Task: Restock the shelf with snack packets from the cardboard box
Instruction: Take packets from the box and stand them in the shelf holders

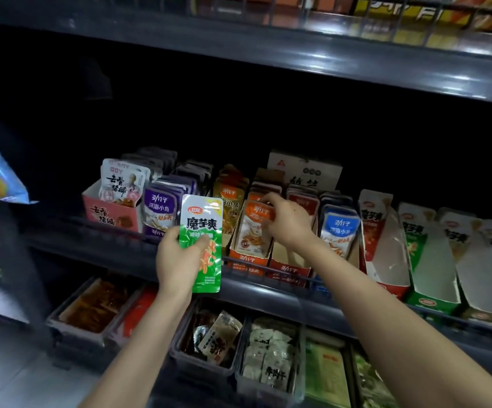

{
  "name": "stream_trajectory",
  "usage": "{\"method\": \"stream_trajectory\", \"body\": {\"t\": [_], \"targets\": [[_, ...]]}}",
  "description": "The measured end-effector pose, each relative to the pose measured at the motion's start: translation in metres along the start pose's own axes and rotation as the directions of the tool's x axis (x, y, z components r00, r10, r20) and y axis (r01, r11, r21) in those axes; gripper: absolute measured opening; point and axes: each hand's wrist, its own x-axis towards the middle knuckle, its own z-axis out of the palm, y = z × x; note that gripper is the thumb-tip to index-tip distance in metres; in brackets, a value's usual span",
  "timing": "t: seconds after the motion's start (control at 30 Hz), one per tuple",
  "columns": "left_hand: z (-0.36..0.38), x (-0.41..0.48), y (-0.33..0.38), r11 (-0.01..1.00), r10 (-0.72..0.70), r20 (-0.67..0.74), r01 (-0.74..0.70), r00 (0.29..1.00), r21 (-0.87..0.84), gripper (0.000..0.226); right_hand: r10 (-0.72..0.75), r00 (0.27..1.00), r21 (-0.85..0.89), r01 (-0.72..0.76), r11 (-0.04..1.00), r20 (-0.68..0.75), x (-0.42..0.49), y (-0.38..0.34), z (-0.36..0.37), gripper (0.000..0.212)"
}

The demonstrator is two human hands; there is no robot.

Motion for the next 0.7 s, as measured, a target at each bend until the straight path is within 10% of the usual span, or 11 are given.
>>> {"method": "stream_trajectory", "body": {"t": [0.7], "targets": [[0.001,0.000,0.001,0.999,0.033,-0.003,-0.033,0.999,-0.020,0.028,-0.001,0.973,-0.182,-0.042,0.982,-0.230,0.007,0.009,0.019,0.050]]}}
